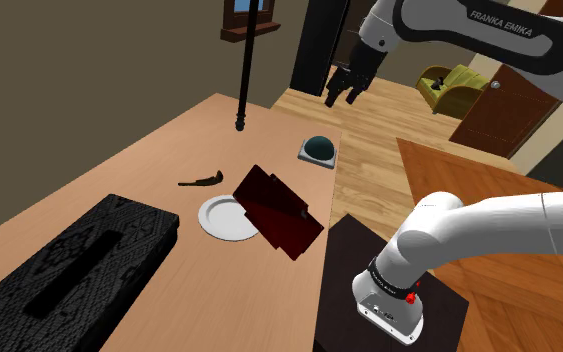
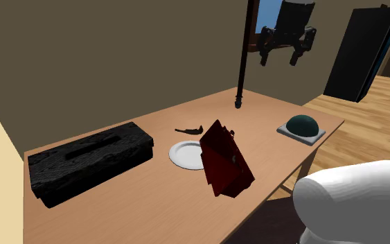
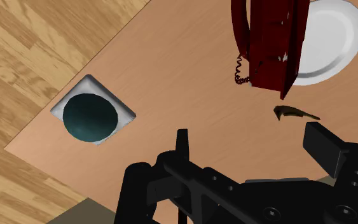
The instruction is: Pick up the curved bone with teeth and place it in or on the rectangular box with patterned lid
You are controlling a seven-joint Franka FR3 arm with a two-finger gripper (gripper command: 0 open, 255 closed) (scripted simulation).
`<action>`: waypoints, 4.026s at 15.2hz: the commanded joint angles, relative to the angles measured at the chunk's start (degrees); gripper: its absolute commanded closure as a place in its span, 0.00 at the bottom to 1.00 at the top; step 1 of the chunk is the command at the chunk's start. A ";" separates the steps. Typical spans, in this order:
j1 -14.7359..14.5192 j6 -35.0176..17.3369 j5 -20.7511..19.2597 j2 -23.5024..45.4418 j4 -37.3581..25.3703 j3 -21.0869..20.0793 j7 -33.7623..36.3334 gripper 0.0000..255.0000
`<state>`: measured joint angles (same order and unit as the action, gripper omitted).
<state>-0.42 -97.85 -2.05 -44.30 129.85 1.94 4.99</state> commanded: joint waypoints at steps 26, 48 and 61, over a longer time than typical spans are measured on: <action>-14.91 -28.07 15.21 46.47 -11.17 10.14 -49.60 0.00; -16.20 -33.44 22.67 73.52 -27.58 2.55 -70.30 0.00; -16.20 -33.43 22.67 73.52 -27.58 2.55 -70.30 1.00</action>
<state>-16.62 -131.29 20.62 29.22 102.26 4.49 -65.31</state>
